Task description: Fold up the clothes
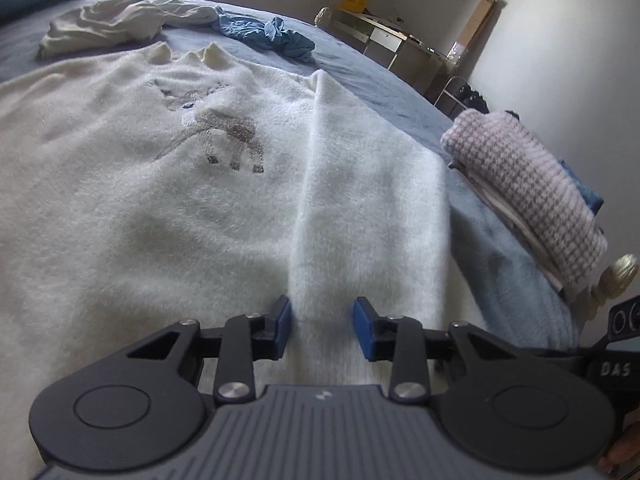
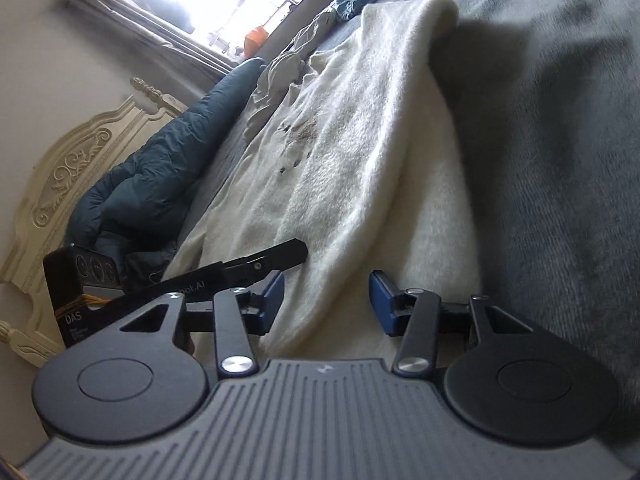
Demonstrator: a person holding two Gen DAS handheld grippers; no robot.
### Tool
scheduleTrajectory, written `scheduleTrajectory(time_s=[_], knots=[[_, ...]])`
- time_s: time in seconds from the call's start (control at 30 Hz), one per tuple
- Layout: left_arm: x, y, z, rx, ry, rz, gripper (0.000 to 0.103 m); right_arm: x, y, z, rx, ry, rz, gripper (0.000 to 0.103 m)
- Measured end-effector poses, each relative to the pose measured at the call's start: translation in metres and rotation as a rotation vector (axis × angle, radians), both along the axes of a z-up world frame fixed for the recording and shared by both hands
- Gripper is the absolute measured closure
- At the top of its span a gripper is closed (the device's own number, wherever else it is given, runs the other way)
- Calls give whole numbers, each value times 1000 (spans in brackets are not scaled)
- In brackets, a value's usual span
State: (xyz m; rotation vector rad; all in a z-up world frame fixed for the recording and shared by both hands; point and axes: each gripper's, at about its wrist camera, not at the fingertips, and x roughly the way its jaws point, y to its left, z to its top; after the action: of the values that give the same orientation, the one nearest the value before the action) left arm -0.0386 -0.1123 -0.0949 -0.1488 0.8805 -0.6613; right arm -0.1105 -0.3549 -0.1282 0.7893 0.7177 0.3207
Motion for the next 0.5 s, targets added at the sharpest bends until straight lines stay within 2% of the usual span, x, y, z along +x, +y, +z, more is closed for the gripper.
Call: scheduleTrajectory(time_s=[0.03, 0.1, 0.17, 0.27, 0.5], knots=[[2, 1, -1, -10, 5, 1, 73, 1, 1, 0, -5, 1, 0, 59], [5, 3, -3, -33, 14, 7, 84, 6, 3, 0, -12, 5, -8, 65], [8, 6, -5, -67, 37, 23, 95, 12, 5, -2, -36, 5, -18, 82], [9, 15, -6, -129, 65, 51, 96, 14, 6, -3, -55, -1, -32, 92], [-13, 40, 16, -236, 30, 88, 97, 7, 12, 16, -76, -56, 3, 94]])
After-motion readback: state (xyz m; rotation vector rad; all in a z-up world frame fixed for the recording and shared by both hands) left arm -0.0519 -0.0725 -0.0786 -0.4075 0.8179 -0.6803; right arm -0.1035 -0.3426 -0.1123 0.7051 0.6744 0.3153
